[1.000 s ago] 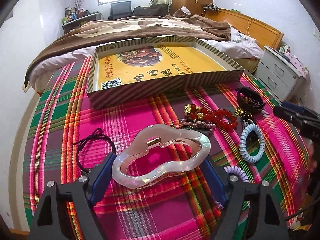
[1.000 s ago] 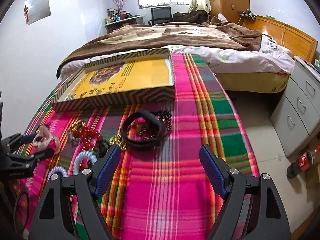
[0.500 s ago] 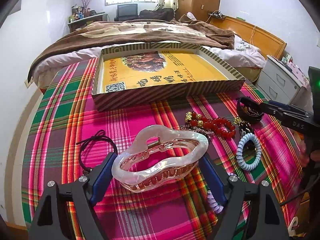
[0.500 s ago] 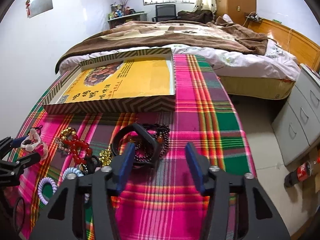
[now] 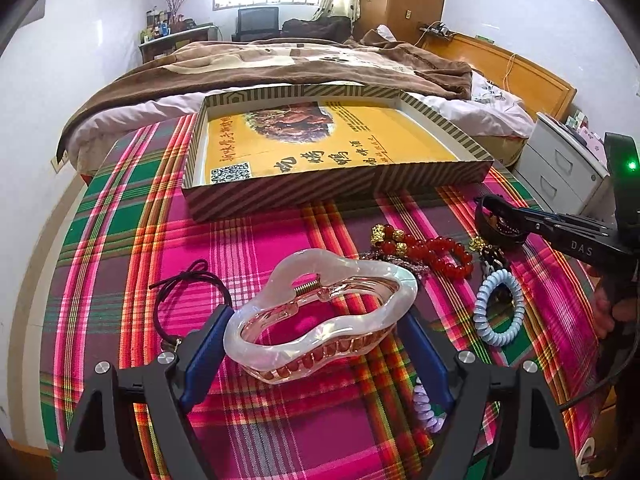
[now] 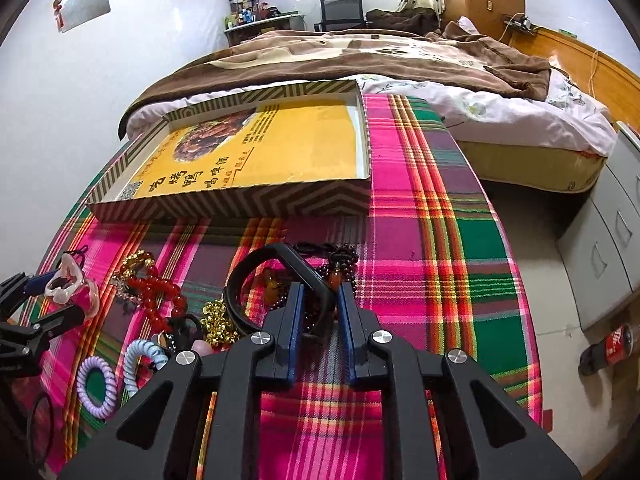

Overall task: Organize jewelry
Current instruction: 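Lift and carry the clip and watch band over the yellow box with both tools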

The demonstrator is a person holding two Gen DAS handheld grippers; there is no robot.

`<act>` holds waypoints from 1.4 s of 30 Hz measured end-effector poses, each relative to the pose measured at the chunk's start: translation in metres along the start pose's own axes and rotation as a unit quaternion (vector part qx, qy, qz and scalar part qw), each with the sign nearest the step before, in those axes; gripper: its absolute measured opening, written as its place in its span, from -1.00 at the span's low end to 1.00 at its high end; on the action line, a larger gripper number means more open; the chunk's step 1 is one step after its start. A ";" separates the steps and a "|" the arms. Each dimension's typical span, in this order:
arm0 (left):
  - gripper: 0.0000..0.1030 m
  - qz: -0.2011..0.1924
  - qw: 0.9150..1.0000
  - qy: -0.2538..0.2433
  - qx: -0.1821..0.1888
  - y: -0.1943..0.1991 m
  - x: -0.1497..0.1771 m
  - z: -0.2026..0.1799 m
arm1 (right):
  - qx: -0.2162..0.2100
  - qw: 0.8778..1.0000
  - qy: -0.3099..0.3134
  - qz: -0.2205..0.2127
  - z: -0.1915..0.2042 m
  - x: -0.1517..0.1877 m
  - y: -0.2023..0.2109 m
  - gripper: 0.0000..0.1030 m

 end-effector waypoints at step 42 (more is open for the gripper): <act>0.48 -0.055 0.998 0.008 -0.015 0.035 -0.031 0.003 | -0.055 0.995 -0.042 -0.064 -0.001 -0.017 0.053 -0.71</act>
Point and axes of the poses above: each gripper's, at about its wrist camera, not at the fingertips, and y roughly against the way its jaws point, z to its left, x to its underside, the point moved 2 cm from there along -y, roughly the way its jaws point, and after that the axes turned 9 degrees about -y, right-handed, at the moved point
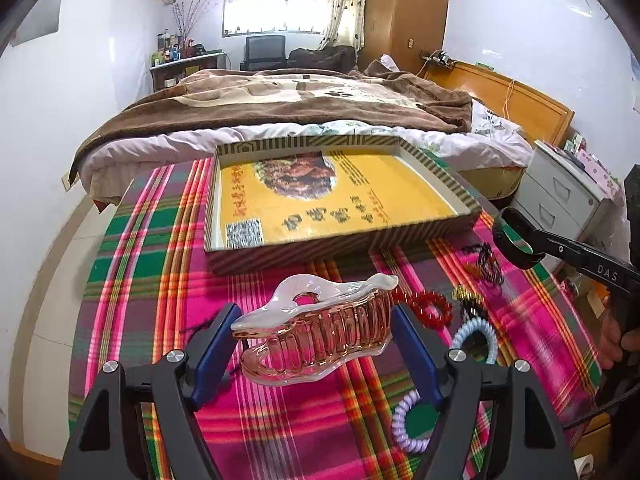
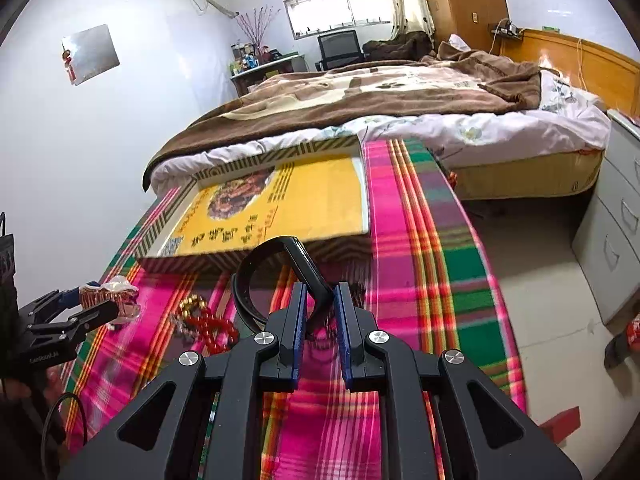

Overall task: Organize jewelry
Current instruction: 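Lift and carry the clip and watch band over the yellow box with both tools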

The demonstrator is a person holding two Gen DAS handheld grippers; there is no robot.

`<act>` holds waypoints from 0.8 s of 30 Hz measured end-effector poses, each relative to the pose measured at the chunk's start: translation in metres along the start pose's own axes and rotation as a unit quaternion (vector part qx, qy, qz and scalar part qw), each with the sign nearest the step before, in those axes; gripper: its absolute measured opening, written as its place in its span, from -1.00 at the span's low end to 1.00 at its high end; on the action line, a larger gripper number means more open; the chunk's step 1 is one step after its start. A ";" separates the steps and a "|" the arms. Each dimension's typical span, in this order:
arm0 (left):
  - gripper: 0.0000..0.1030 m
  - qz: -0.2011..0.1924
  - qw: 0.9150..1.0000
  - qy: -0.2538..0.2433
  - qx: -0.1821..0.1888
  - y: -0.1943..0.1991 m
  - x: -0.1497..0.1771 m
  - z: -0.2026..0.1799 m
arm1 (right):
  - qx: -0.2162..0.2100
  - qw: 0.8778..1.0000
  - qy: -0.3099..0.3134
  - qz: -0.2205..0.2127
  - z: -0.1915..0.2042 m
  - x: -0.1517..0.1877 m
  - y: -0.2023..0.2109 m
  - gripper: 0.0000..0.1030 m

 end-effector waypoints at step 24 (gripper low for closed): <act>0.48 0.001 0.999 0.029 -0.026 -0.113 -0.118 0.069 | 0.052 0.998 -0.003 0.026 0.008 -0.114 -0.132 -0.71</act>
Point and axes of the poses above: each gripper's, at about its wrist camera, not at the fingertips, and y roughly against the way its jaws point, z to its left, x to its underside, the point moved 2 cm from there along -y, roughly the way its jaws point, and after that the axes turned 9 degrees about -y, right-handed, at the moved point
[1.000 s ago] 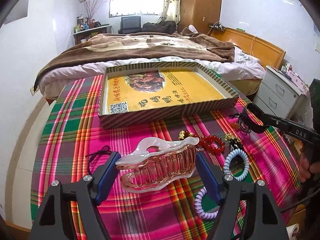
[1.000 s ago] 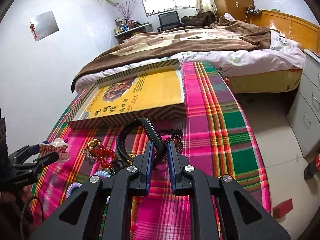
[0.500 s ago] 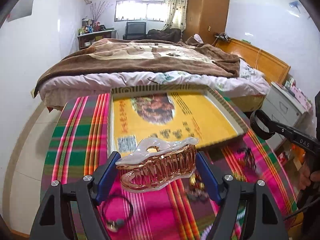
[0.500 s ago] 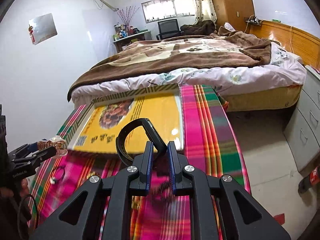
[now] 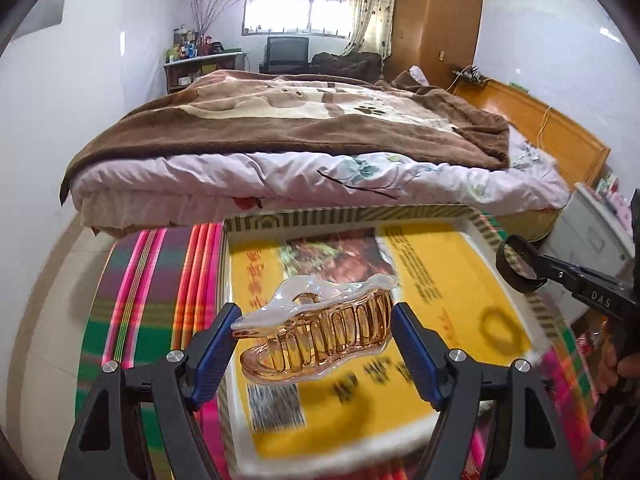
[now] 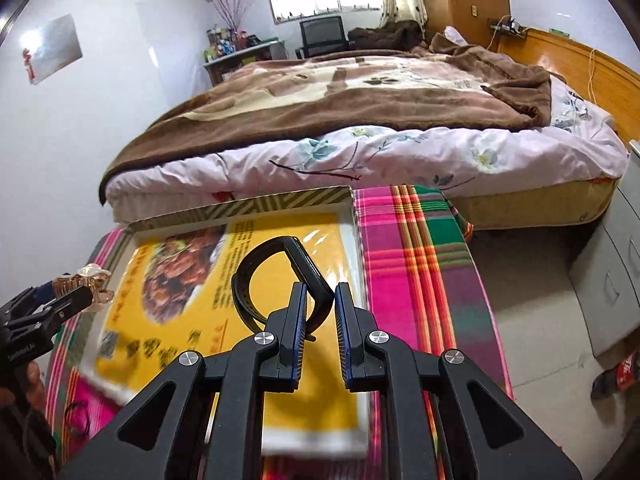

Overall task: Organize jewelry
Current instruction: 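Lift and carry the clip and watch band over the yellow box with both tools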

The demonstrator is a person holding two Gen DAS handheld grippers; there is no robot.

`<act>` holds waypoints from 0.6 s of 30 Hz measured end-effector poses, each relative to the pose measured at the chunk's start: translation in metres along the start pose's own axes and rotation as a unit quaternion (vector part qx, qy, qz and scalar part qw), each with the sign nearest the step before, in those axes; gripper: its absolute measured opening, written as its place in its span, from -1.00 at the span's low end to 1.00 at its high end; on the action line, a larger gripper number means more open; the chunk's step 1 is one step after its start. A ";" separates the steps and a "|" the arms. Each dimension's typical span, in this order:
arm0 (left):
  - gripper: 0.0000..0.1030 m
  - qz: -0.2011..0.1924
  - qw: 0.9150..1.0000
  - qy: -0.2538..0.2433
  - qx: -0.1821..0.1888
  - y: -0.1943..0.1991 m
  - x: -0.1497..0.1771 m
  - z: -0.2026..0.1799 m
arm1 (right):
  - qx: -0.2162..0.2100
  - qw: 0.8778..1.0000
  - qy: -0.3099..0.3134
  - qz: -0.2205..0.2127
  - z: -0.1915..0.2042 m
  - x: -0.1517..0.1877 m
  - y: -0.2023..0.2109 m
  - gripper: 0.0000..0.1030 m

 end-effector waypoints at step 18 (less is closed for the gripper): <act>0.49 0.043 0.999 -0.009 -0.023 -0.071 -0.019 0.007 | 0.038 0.998 0.011 0.048 0.008 -0.023 -0.070 -0.71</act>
Point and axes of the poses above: each gripper's, at about its wrist camera, not at the fingertips, and y roughly against the way its jaws point, z to its left, x to its underside, the point moved 2 cm from there along -y, roughly the way its jaws point, and after that the axes turned 9 degrees about -y, right-handed, at the moved point
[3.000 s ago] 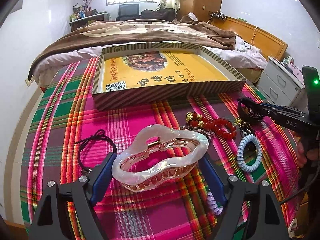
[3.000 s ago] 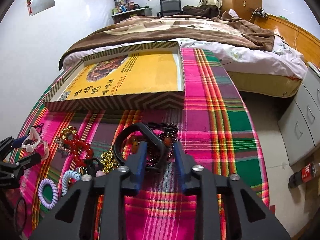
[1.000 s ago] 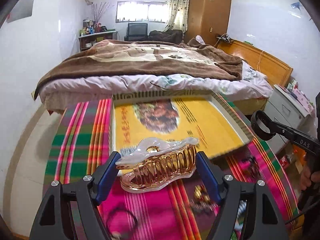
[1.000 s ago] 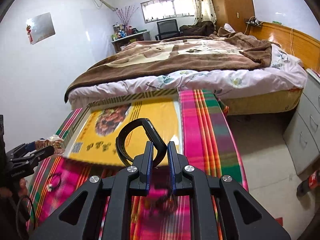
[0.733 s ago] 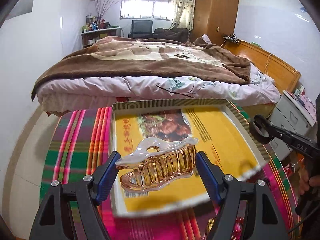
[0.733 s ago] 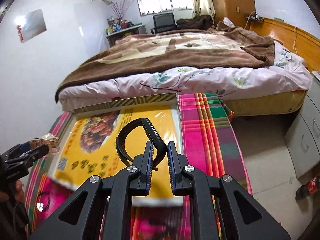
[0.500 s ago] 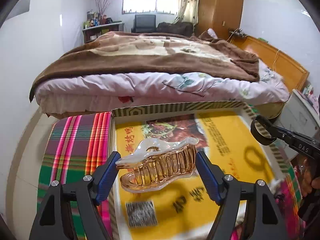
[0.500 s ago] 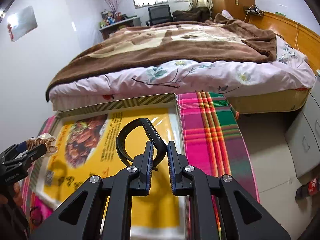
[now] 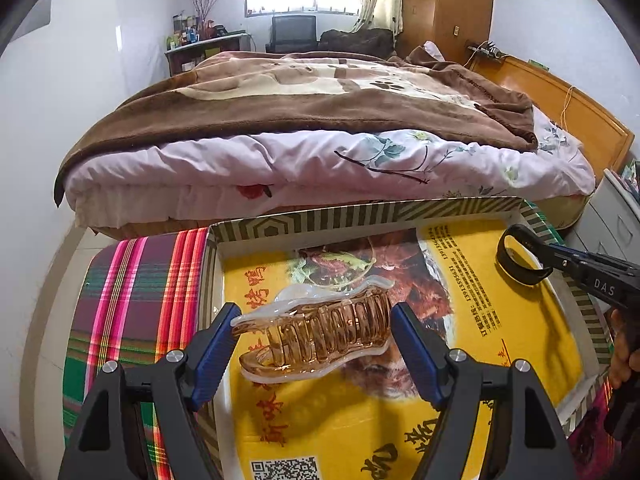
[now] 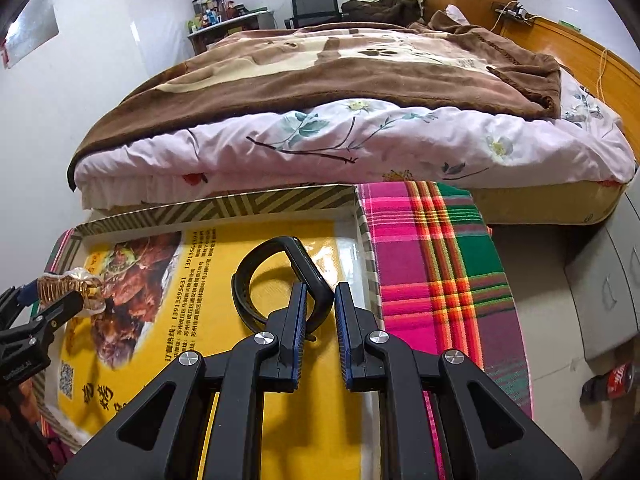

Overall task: Organize jewelry
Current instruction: 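Lift and carry the clip and watch band over the yellow box with both tools, then open the left tool to drop the clip in the box while the right tool releases the band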

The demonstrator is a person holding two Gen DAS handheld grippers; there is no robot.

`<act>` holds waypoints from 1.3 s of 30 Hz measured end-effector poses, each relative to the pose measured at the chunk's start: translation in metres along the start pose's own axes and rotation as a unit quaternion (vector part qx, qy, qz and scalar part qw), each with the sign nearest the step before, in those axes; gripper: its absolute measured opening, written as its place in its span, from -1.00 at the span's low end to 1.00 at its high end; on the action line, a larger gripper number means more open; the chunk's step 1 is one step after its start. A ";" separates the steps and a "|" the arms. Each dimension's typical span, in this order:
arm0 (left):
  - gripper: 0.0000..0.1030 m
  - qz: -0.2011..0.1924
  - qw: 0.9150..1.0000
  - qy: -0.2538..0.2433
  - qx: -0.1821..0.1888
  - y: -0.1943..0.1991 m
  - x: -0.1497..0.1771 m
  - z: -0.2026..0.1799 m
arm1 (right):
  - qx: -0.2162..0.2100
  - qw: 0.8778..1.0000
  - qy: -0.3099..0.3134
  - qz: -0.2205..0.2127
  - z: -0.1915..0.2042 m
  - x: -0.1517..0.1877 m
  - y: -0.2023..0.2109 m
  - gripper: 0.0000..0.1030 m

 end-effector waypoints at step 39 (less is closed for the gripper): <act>0.77 -0.029 1.000 0.010 -0.003 0.085 0.040 -0.010 | -0.062 0.998 -0.015 -0.027 0.009 0.039 0.075 -0.36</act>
Point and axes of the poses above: each gripper's, at about its wrist camera, not at the fingertips, and y roughly against the way its jaws point, z to its left, x to its underside, the point moved 2 cm from there along -y, roughly the way its jaws point, and after that the axes turned 9 degrees about -y, right-handed, at the moved point
